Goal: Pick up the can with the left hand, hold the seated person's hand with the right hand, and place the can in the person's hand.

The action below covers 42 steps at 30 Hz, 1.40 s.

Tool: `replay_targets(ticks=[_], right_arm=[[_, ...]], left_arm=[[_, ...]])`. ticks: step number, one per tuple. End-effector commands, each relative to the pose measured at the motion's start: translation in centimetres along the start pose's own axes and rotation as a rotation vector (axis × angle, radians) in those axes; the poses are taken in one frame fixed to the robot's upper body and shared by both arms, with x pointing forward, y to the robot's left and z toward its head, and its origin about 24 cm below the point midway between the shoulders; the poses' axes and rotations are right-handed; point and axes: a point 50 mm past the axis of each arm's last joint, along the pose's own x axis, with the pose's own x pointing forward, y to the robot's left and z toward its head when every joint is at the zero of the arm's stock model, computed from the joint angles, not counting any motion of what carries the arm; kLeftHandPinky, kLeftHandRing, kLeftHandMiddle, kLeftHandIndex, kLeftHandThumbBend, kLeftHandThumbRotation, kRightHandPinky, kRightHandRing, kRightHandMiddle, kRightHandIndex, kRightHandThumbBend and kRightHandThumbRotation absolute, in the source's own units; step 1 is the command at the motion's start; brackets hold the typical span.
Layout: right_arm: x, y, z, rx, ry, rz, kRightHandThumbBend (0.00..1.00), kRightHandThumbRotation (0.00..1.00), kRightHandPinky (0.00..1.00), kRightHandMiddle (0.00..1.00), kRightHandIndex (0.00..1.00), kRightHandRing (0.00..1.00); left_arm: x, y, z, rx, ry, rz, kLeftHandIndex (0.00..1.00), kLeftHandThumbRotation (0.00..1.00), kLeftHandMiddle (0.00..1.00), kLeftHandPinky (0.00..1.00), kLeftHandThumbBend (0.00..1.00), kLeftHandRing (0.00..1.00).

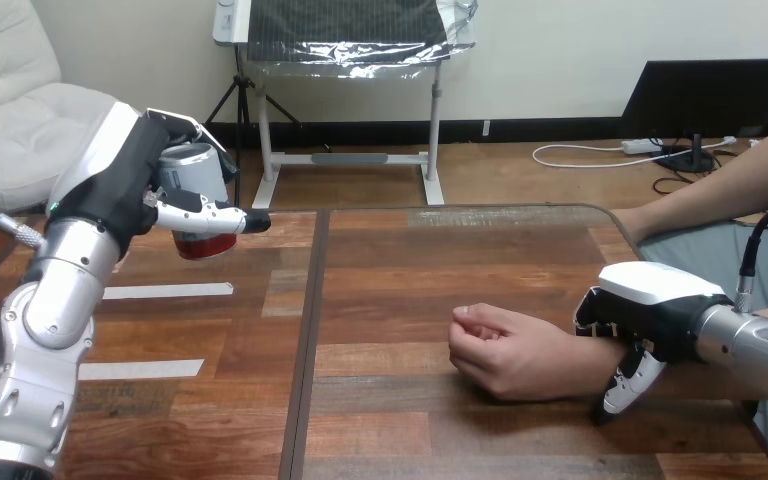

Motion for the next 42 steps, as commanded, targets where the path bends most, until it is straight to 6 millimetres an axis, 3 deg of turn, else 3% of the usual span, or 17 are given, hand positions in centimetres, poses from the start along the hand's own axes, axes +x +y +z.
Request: replay_targets(ticks=[1, 16, 42], right_arm=[[0.5, 3.1, 0.6, 0.087, -0.03, 0.063, 0.76, 0.01, 0.31, 0.41, 0.41, 0.35], [0.1, 1.1, 0.4, 0.139, -0.057, -0.053, 0.78, 0.0, 0.35, 0.43, 0.42, 0.39], [-0.4, -3.6, 1.5, 0.162, -0.129, -0.182, 0.79, 0.0, 0.3, 0.38, 0.38, 0.33]], left_arm=[[0.5, 1.7, 1.6, -0.023, -0.078, 0.08, 0.41, 0.0, 0.39, 0.29, 0.79, 0.33], [0.7, 1.2, 1.3, -0.041, -0.061, 0.072, 0.41, 0.0, 0.39, 0.29, 0.8, 0.33], [2.2, -1.6, 2.1, -0.106, -0.04, 0.02, 0.41, 0.0, 0.39, 0.29, 0.79, 0.33]])
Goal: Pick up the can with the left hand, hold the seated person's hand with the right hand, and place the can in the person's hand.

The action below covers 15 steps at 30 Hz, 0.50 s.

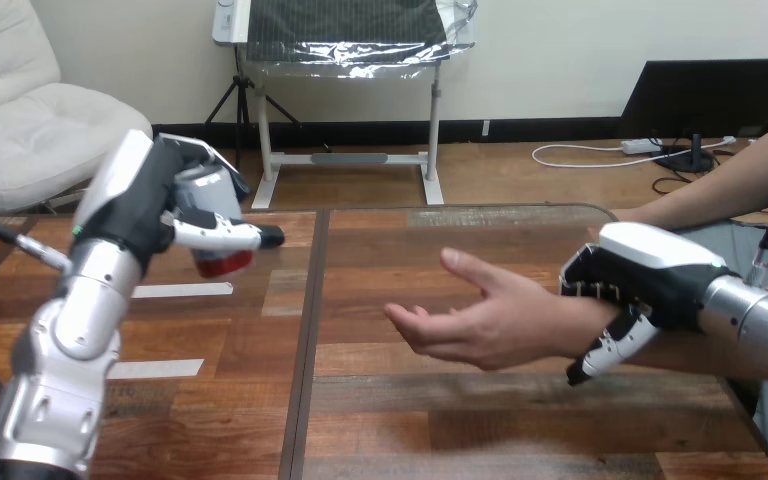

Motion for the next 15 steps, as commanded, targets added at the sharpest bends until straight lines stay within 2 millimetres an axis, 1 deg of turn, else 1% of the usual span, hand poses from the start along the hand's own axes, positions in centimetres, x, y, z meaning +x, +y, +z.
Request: replay_targets(ticks=[1, 7, 15], right_arm=[[0.6, -0.9, 0.9, 0.044, -0.024, -0.039, 0.79, 0.0, 0.3, 0.38, 0.38, 0.33], [0.8, -1.5, 1.6, 0.045, -0.036, -0.041, 0.78, 0.03, 0.3, 0.38, 0.38, 0.34], [1.1, -1.8, 2.3, 0.05, -0.065, -0.049, 0.79, 0.04, 0.31, 0.38, 0.39, 0.34]], left_arm=[[1.7, 0.7, 3.5, -0.02, -0.11, 0.053, 0.41, 0.0, 0.39, 0.29, 0.79, 0.33], [2.0, 0.0, 3.9, -0.038, -0.122, 0.042, 0.41, 0.0, 0.39, 0.3, 0.8, 0.33], [2.5, -1.0, 4.5, -0.072, -0.137, 0.023, 0.42, 0.0, 0.4, 0.3, 0.79, 0.34]])
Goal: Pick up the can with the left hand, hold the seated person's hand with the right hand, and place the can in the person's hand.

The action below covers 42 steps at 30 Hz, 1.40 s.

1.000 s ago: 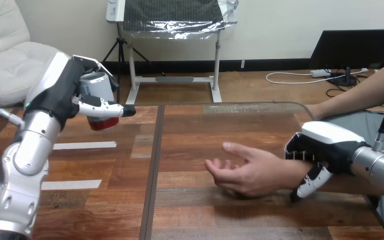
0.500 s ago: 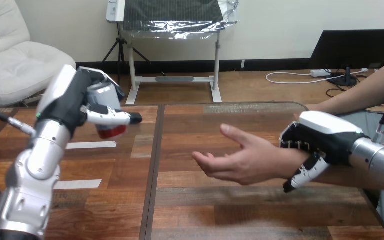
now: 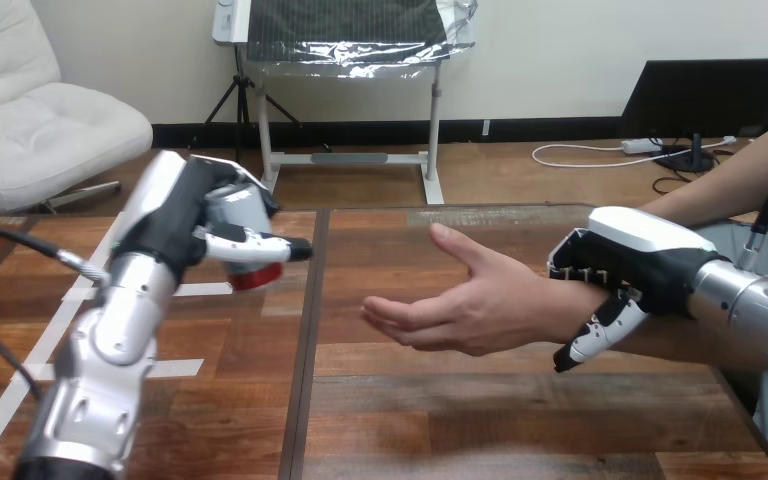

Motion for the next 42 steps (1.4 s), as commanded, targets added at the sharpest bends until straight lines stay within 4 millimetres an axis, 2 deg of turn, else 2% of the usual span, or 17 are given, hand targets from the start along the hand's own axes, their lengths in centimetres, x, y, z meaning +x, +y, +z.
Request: replay_targets(ticks=[1, 13, 28, 42], right_arm=[[0.9, -0.9, 1.2, 0.045, -0.047, -0.043, 0.79, 0.04, 0.31, 0.38, 0.39, 0.34], [1.4, -0.9, 2.2, 0.054, -0.074, -0.044, 0.8, 0.07, 0.33, 0.41, 0.4, 0.37], [2.0, -1.0, 3.3, 0.064, -0.085, -0.036, 0.8, 0.09, 0.32, 0.4, 0.4, 0.36], [2.3, -1.1, 3.9, 0.066, -0.081, -0.03, 0.79, 0.13, 0.35, 0.42, 0.41, 0.38]], left_arm=[[1.9, 1.1, 4.6, -0.014, -0.157, 0.06, 0.42, 0.0, 0.4, 0.3, 0.79, 0.34], [2.7, -0.5, 5.7, -0.042, -0.19, 0.029, 0.42, 0.0, 0.41, 0.31, 0.78, 0.35], [3.9, -2.4, 7.0, -0.08, -0.235, -0.022, 0.41, 0.0, 0.41, 0.32, 0.77, 0.35], [4.6, -4.1, 8.2, -0.092, -0.266, -0.061, 0.41, 0.0, 0.4, 0.32, 0.81, 0.36]])
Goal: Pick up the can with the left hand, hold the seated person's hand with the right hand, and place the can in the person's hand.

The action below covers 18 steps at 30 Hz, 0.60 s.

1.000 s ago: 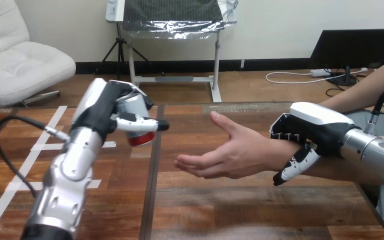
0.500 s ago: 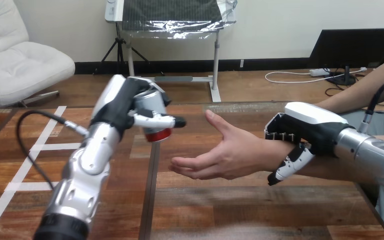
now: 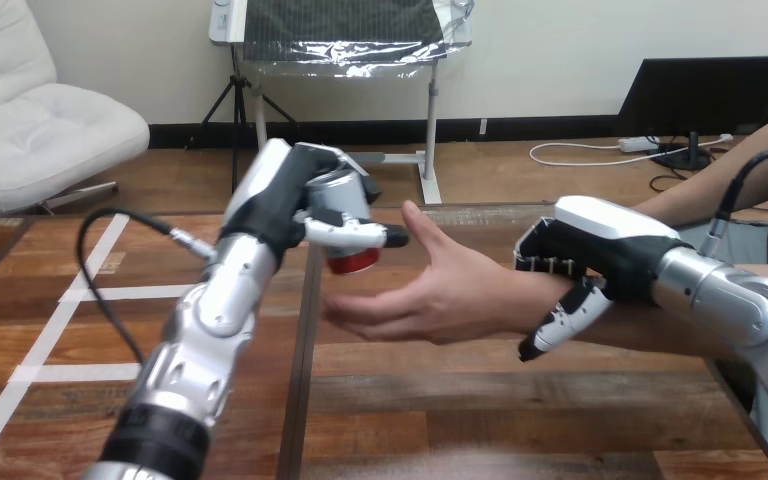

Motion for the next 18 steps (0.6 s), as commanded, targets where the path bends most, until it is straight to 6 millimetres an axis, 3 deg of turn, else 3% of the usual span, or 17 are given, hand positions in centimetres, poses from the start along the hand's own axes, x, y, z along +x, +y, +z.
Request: replay_targets(ticks=[1, 18], right_arm=[[0.8, -0.6, 1.4, 0.034, -0.047, -0.027, 0.79, 0.13, 0.35, 0.42, 0.41, 0.38], [0.8, -0.7, 1.9, 0.048, -0.06, -0.04, 0.79, 0.14, 0.35, 0.42, 0.41, 0.38]], left_arm=[[1.7, 0.8, 4.0, 0.012, -0.137, 0.041, 0.41, 0.0, 0.4, 0.32, 0.81, 0.36], [2.3, -1.7, 5.1, -0.035, -0.165, -0.009, 0.4, 0.0, 0.39, 0.31, 0.79, 0.34]])
